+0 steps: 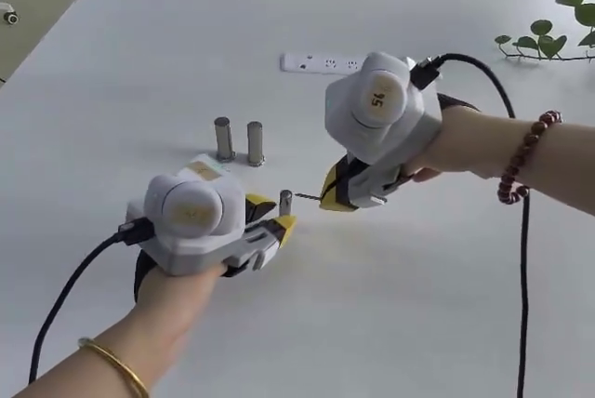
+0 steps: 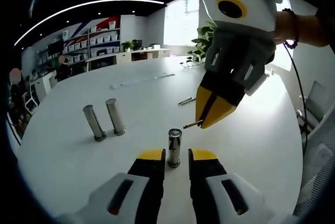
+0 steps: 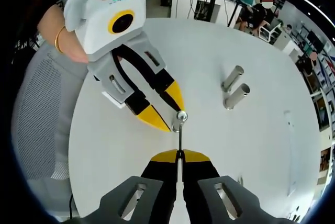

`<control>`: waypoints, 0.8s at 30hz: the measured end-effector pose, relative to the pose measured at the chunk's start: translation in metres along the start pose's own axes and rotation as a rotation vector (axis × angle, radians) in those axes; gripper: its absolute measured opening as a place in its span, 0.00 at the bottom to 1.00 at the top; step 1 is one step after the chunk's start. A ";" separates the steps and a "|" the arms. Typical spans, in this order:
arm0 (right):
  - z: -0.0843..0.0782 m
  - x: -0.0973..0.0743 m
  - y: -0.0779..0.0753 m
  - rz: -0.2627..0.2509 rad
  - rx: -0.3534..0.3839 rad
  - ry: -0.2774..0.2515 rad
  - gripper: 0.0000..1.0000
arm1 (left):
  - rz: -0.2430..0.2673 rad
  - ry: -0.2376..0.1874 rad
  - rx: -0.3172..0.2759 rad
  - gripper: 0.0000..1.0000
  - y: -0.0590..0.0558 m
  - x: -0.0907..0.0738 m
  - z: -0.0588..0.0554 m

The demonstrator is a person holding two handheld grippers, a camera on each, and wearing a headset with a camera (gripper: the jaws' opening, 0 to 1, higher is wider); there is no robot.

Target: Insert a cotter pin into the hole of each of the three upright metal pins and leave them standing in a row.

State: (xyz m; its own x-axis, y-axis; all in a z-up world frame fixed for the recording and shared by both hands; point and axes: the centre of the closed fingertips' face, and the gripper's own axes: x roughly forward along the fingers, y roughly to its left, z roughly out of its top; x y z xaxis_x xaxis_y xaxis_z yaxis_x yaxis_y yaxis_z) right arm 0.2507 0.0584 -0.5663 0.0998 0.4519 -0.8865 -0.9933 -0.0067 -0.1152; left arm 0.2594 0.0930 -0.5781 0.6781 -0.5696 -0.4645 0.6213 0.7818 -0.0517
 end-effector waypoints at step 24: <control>-0.001 0.011 -0.005 0.029 -0.023 0.035 0.00 | 0.005 0.001 -0.001 0.08 0.002 0.012 -0.006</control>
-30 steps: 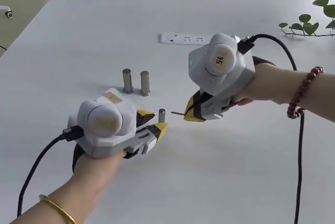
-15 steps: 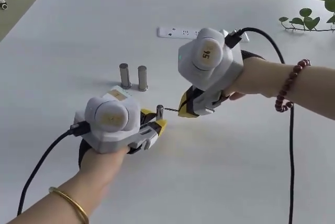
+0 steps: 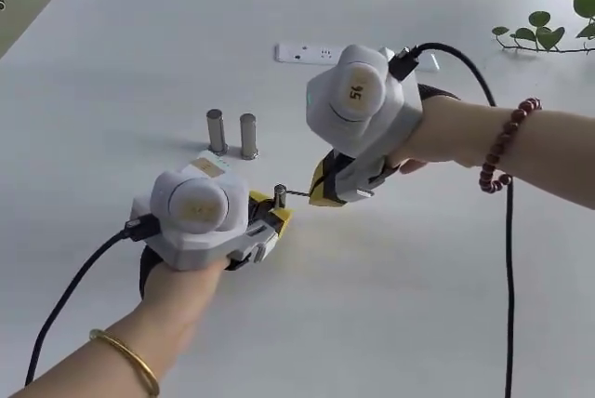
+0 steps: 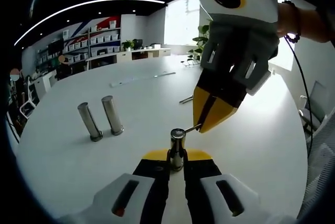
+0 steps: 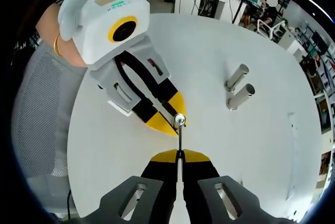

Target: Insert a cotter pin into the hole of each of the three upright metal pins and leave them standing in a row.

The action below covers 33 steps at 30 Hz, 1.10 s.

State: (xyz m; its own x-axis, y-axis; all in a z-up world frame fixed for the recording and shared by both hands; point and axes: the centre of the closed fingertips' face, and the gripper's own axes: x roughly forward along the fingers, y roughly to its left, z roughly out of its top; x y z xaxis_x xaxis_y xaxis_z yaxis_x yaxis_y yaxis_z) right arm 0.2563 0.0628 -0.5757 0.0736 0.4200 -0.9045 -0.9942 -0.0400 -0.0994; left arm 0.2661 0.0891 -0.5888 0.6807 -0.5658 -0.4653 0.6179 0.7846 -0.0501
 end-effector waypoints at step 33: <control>0.020 0.000 0.005 0.008 0.000 -0.045 0.00 | 0.003 -0.028 0.037 0.07 -0.003 0.003 -0.001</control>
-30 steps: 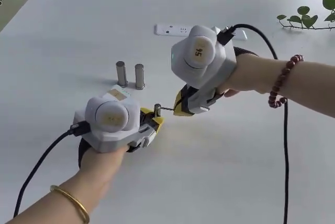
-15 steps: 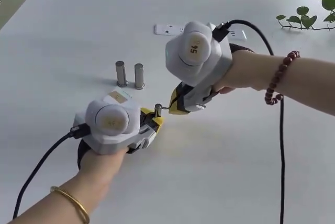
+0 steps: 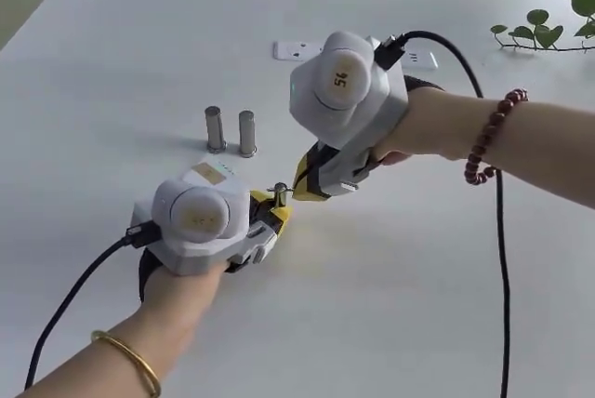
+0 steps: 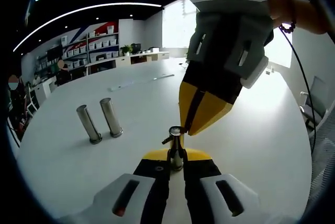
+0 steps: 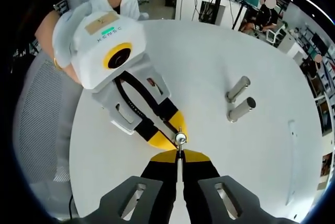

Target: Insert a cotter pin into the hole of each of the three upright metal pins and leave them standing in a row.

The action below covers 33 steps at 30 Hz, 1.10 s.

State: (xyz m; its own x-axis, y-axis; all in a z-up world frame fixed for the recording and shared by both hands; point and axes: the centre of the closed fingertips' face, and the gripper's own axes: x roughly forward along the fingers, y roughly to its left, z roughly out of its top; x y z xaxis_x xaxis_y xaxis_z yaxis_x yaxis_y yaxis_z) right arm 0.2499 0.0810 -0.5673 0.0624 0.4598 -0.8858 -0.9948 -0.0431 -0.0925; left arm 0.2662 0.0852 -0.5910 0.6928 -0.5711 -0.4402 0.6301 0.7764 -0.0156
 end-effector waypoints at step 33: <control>0.001 -0.008 -0.004 -0.031 0.050 -0.066 0.00 | 0.015 0.003 0.004 0.07 0.001 0.003 -0.002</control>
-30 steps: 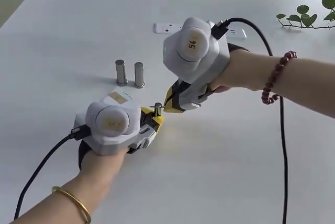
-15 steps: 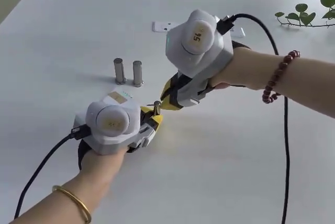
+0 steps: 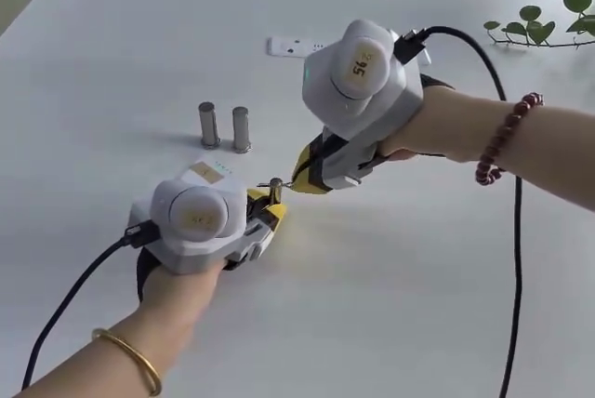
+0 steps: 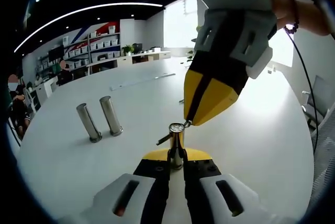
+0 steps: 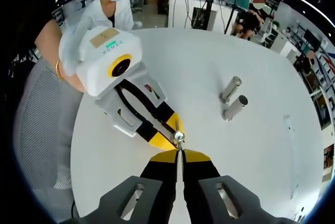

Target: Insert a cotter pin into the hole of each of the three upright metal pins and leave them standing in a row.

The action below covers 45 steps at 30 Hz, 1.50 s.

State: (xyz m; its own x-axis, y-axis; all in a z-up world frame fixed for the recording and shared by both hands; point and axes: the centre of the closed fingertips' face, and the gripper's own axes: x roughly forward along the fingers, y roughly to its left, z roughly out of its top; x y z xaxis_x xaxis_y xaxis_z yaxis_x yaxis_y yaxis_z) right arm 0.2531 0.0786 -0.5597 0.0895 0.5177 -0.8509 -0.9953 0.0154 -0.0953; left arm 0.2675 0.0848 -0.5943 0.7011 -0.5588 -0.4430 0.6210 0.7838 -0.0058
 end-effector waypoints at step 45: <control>0.019 0.015 0.004 0.026 0.105 -0.112 0.04 | -0.020 0.004 0.008 0.07 0.002 -0.001 -0.004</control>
State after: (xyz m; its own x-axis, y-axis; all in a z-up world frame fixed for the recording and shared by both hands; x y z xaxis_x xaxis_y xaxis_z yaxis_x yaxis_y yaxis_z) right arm 0.2500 0.1028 -0.5626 0.0649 0.6109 -0.7890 -0.9961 0.0874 -0.0143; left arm 0.2667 0.0877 -0.5979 0.6873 -0.5729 -0.4466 0.6376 0.7704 -0.0070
